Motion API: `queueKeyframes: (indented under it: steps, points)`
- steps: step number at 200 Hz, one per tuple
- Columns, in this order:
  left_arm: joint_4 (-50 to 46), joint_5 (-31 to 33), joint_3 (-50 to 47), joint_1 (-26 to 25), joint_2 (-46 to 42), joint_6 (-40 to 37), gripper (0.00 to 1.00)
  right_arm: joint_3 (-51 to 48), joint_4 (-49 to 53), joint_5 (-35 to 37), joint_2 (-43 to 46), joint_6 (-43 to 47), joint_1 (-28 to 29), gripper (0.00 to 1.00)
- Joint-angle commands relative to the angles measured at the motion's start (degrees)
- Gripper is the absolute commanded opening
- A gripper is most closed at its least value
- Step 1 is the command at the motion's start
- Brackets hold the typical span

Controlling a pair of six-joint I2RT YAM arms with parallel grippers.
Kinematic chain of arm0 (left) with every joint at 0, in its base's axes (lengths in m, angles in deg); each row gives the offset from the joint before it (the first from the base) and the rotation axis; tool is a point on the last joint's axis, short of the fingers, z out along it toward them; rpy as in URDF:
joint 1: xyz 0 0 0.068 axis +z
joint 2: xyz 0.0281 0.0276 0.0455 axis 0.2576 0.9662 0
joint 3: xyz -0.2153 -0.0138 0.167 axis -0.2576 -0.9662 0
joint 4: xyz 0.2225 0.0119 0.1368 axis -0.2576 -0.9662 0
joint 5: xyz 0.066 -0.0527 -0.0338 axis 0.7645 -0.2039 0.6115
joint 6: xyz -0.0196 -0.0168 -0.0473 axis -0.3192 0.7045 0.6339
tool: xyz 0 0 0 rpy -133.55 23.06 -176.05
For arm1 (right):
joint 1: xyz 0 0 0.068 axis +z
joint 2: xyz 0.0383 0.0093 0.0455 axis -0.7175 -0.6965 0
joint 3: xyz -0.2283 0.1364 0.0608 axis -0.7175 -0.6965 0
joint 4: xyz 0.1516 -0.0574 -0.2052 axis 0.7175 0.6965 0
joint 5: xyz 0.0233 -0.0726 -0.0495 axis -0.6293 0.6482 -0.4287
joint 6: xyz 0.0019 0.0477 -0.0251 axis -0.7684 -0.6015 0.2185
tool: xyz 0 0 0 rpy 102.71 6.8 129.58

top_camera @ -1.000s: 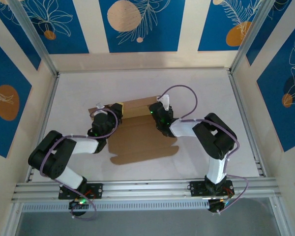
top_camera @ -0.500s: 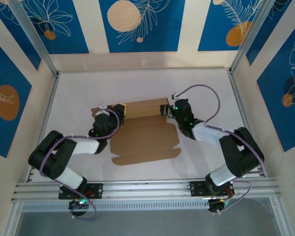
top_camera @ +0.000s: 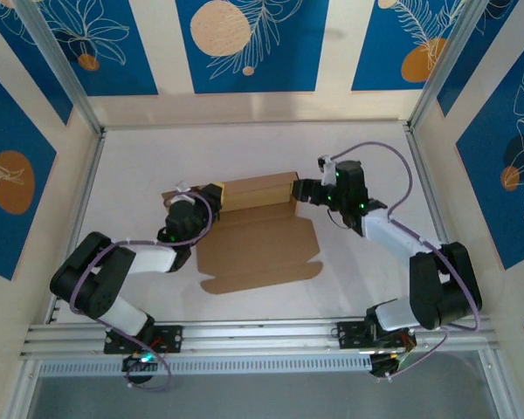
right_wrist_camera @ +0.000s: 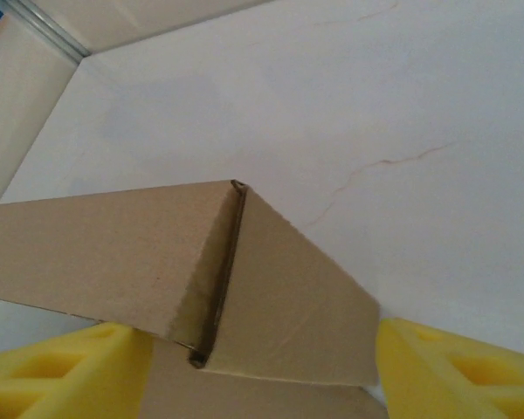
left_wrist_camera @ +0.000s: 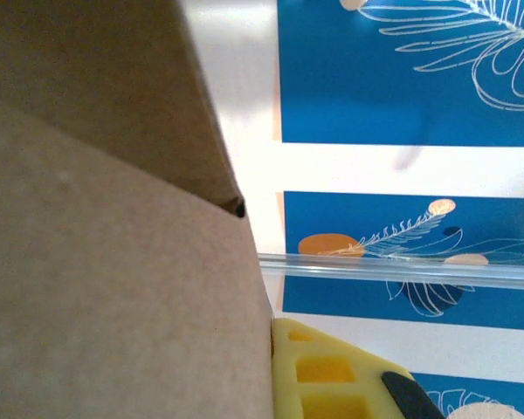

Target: Fold the paper box

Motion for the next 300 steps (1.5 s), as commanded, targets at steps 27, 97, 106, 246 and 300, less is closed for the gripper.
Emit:
queueKeyframes:
  steps: [27, 97, 106, 246, 300]
  points:
    - [-5.3, -3.8, 0.7, -0.6, 0.5, -3.4, 0.00, 9.7, 20.4, 14.4, 1.0, -11.8, -0.2, 0.61]
    - [-5.0, -5.3, 5.7, -1.3, 4.3, -6.2, 0.00, 16.6, 33.2, 7.0, 8.3, -19.3, 2.9, 0.77]
    - [-3.8, -5.1, 6.6, -2.0, 5.6, -6.1, 0.00, 15.3, 30.8, 4.9, 8.8, -23.2, 4.3, 0.77]
    - [-2.6, -1.1, 16.1, -9.8, 15.0, -6.6, 0.00, -3.1, -4.9, 16.2, 3.3, -62.0, 15.2, 0.42]
    - [-3.5, -2.4, 17.8, -10.0, 15.9, -6.6, 0.00, -4.5, -12.2, 15.9, 0.1, -62.6, 14.0, 0.32]
